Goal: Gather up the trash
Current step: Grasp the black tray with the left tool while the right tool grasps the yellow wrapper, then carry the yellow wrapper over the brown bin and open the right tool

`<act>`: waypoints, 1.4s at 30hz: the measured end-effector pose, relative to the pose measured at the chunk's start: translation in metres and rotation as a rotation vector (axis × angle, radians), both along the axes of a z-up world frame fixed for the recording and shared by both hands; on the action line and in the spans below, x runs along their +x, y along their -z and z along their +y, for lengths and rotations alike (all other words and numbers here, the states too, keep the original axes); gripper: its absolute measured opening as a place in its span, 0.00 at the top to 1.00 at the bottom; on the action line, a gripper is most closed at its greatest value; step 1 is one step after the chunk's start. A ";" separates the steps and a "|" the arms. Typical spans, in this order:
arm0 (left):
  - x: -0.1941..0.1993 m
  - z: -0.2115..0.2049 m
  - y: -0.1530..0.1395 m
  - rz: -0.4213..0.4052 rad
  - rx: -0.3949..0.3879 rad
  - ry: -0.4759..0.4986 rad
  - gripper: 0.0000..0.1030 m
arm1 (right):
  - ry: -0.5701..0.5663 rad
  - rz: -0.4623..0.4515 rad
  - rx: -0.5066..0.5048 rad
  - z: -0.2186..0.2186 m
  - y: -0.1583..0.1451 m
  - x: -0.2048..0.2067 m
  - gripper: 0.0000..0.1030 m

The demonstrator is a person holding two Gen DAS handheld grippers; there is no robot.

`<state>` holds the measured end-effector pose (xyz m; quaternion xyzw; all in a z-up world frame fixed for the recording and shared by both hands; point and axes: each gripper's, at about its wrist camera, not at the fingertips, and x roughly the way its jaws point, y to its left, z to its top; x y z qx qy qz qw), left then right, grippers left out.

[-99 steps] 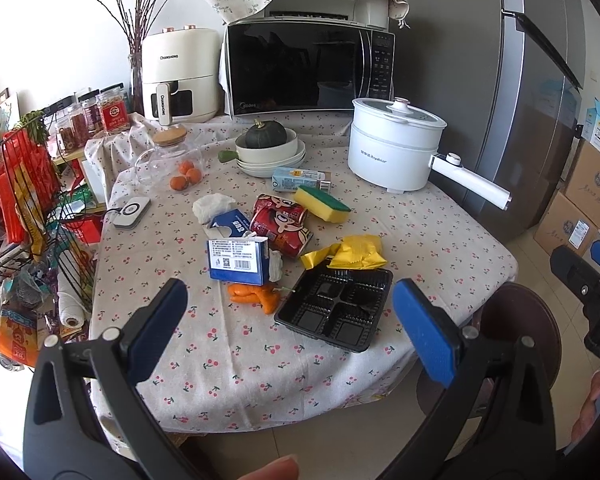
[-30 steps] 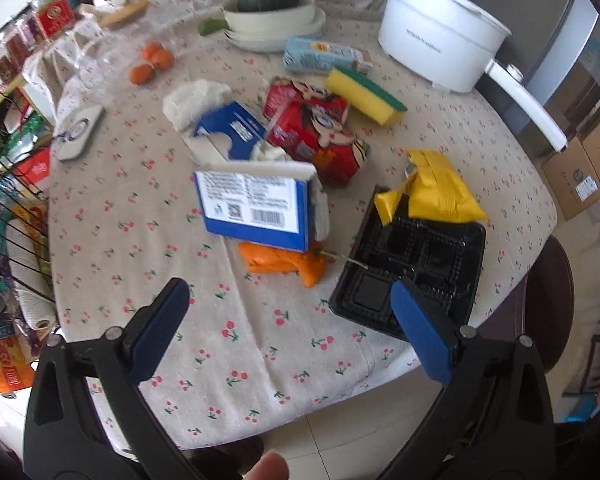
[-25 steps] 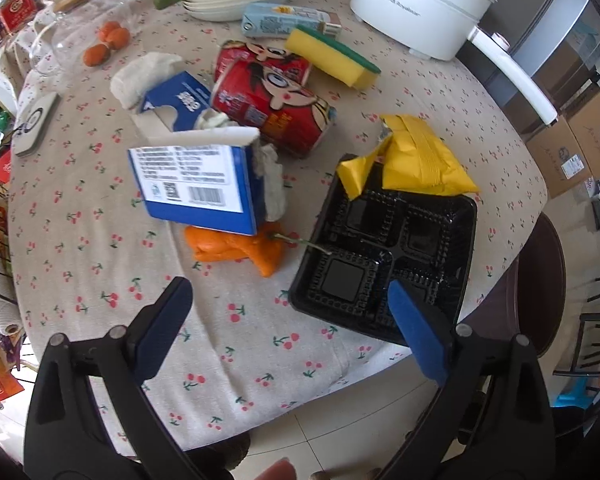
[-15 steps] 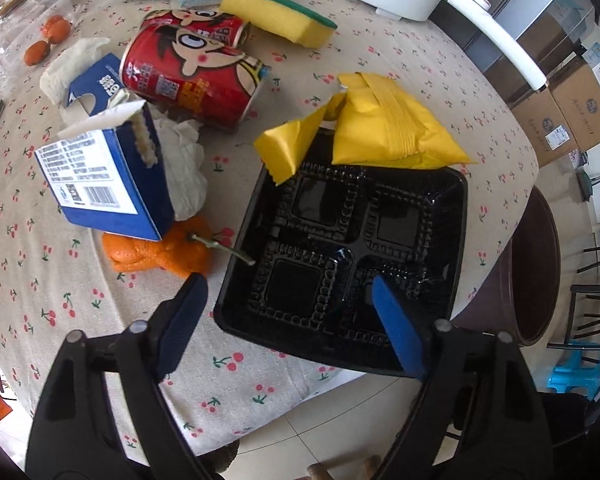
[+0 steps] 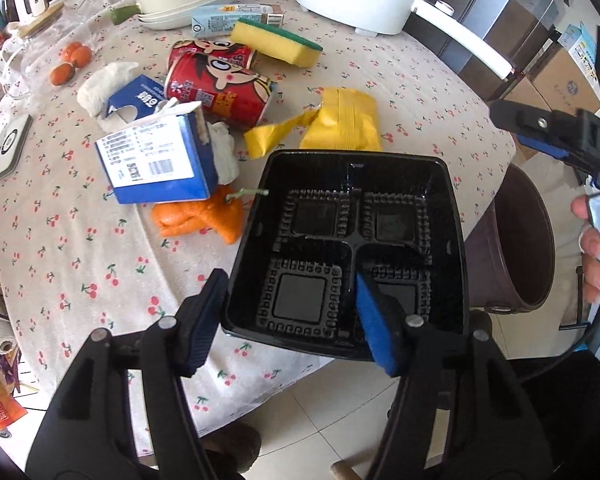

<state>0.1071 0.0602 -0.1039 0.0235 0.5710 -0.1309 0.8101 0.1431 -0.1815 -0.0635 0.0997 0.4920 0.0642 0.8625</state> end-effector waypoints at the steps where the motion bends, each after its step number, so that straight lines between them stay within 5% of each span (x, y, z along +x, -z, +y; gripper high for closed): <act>1: -0.003 0.003 0.000 -0.006 0.010 -0.003 0.37 | -0.004 0.009 0.005 0.004 0.003 0.003 0.02; 13: -0.014 0.065 -0.025 -0.141 -0.024 -0.198 0.37 | -0.018 0.095 -0.010 0.061 0.050 0.040 0.02; 19: -0.015 0.072 -0.036 -0.215 0.019 -0.237 0.37 | -0.010 0.100 -0.035 0.090 0.071 0.053 0.04; 22: -0.014 0.072 -0.037 -0.228 0.029 -0.239 0.37 | -0.036 0.095 -0.100 0.104 0.078 0.054 0.20; 25: -0.014 0.071 -0.038 -0.233 0.018 -0.239 0.37 | -0.083 0.053 -0.170 0.113 0.076 0.052 0.49; 30: -0.014 0.067 -0.041 -0.244 0.013 -0.234 0.37 | -0.127 0.015 -0.134 0.108 0.068 0.048 0.78; 42: -0.013 0.032 -0.046 -0.255 -0.007 -0.187 0.37 | -0.149 -0.109 -0.086 0.057 0.008 0.006 0.85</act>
